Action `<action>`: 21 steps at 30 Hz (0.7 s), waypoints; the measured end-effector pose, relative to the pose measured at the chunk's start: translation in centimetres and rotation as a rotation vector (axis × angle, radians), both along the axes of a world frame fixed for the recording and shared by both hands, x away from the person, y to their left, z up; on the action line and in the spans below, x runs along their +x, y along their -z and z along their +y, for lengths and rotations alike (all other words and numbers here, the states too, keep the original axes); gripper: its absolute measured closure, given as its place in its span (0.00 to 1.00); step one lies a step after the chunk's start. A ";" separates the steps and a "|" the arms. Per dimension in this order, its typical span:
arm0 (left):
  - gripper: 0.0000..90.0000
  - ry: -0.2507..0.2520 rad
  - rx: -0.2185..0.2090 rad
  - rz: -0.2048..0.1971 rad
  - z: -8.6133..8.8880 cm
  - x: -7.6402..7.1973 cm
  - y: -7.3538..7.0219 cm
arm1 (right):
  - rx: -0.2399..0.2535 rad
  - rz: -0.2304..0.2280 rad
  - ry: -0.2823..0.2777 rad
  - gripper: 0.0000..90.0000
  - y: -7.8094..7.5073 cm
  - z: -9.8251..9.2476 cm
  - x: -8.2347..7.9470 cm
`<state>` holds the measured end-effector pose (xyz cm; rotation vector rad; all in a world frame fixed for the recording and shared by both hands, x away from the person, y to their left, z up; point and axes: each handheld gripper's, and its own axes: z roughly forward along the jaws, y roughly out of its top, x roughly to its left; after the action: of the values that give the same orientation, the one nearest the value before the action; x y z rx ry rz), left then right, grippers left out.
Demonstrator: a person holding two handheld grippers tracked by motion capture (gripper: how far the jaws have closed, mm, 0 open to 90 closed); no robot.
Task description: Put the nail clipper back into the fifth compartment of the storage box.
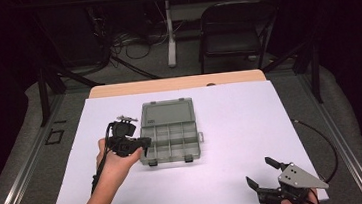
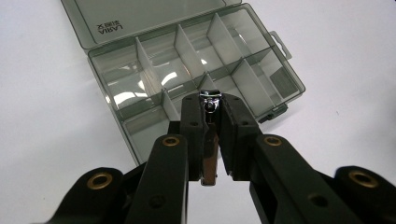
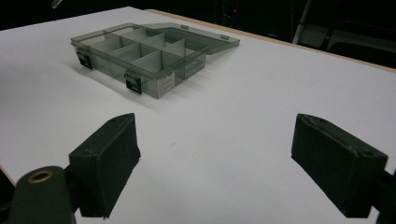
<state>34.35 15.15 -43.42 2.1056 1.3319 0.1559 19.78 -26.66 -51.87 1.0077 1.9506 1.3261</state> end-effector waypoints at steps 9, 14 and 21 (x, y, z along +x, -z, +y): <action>0.89 0.014 0.009 -0.014 0.2 0.7 0.5 | 0.004 -0.001 0.001 0.16 0.1 0.0 0.0; 0.89 0.022 0.014 -0.024 0.3 1.1 0.7 | 0.004 0.000 0.000 0.16 0.1 0.0 0.0; 0.89 0.044 0.043 -0.042 0.3 1.8 1.2 | 0.003 0.000 -0.001 0.16 0.1 0.0 0.0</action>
<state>36.13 15.42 -44.63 2.1539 1.2676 0.2108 19.83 -26.69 -51.94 1.0084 1.9502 1.3296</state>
